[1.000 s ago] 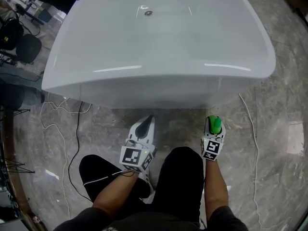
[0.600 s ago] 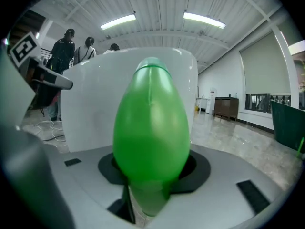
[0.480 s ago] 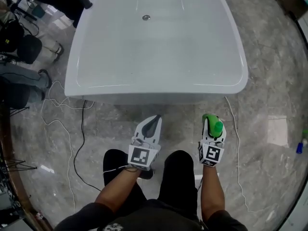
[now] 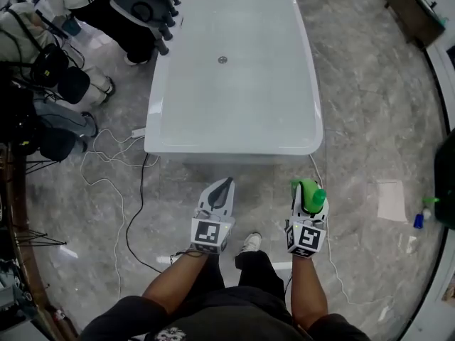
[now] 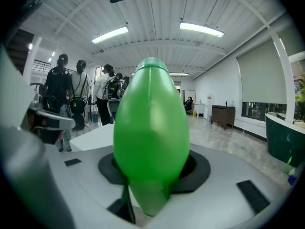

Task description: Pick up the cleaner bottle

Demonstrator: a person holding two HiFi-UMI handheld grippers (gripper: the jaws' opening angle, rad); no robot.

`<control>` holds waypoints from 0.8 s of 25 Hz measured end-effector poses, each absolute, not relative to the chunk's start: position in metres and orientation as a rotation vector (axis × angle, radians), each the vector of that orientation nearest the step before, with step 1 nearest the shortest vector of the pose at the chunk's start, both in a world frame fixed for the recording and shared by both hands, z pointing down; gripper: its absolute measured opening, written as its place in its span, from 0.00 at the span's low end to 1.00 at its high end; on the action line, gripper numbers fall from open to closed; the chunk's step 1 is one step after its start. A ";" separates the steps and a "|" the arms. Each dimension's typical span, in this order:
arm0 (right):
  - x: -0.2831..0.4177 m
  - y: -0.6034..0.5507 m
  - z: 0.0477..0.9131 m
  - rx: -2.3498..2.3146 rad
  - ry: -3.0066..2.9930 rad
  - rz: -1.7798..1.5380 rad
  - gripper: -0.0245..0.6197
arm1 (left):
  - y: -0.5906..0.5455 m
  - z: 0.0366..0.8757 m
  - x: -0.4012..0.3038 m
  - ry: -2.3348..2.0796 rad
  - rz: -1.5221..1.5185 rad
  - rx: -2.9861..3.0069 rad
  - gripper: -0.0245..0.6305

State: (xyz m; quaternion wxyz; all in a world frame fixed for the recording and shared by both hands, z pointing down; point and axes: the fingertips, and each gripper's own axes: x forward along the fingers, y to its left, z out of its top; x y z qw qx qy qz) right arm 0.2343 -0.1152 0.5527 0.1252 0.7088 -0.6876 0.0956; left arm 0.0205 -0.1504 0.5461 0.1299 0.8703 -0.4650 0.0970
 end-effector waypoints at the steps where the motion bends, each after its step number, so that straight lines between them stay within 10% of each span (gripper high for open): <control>1: 0.233 -0.116 0.526 2.079 -2.000 0.282 0.33 | -0.150 0.524 0.017 -1.355 0.289 2.529 0.05; 20: 0.146 -0.054 0.315 2.034 -2.203 0.070 0.33 | -0.093 0.326 -0.050 -1.471 0.178 2.539 0.05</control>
